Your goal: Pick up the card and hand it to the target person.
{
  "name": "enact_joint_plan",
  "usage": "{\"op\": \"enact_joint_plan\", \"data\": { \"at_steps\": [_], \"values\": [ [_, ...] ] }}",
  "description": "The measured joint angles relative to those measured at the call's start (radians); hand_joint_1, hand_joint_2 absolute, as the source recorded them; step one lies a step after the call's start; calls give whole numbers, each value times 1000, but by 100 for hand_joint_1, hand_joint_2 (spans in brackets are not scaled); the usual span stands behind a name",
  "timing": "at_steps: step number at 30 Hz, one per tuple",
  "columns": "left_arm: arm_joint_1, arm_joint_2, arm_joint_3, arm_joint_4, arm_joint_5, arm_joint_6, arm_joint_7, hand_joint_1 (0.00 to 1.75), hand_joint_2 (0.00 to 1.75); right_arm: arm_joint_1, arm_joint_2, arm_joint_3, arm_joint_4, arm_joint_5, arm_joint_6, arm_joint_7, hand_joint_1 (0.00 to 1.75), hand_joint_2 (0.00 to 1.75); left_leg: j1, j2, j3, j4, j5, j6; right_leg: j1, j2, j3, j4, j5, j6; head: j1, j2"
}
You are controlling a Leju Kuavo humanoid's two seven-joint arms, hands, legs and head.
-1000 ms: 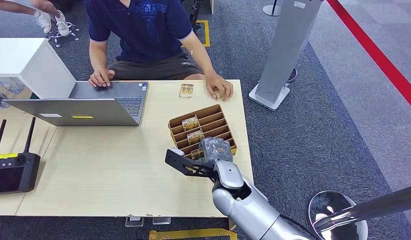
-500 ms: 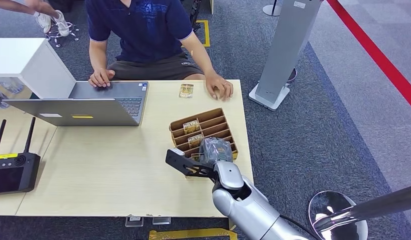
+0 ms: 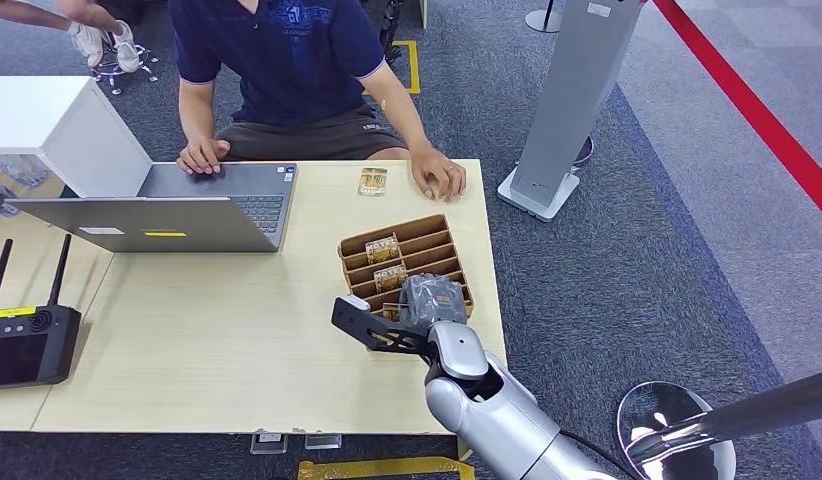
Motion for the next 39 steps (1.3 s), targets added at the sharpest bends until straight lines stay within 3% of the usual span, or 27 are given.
{"op": "enact_joint_plan", "data": {
  "at_steps": [7,17,25,30,39],
  "values": [
    [1,0,0,0,1,1,-1,0,0,1,-10,-4,-31,25,-11,15,175,175,0,0,0,0,0,0,0,0,0,0,0,0,0,0],
    [2,-1,0,0,3,-1,-3,0,0,-25,-57,-47,-266,58,10,47,175,175,0,0,0,0,0,0,0,0,0,0,0,0,0,0],
    [1,-1,0,0,-2,-8,-1,0,0,-94,-84,-54,-356,-7,-15,49,175,175,0,0,0,0,0,0,0,0,0,0,0,0,0,0],
    [-7,-1,-1,0,-11,-14,10,0,0,-207,-63,-49,-269,-78,-65,-3,175,175,0,0,-1,0,0,0,0,0,0,1,0,0,0,0],
    [-25,-1,-16,0,-21,-16,25,0,0,-398,58,-35,110,-114,-192,-112,175,175,0,0,-1,0,1,0,0,0,-1,1,0,0,0,0]
  ]
}}
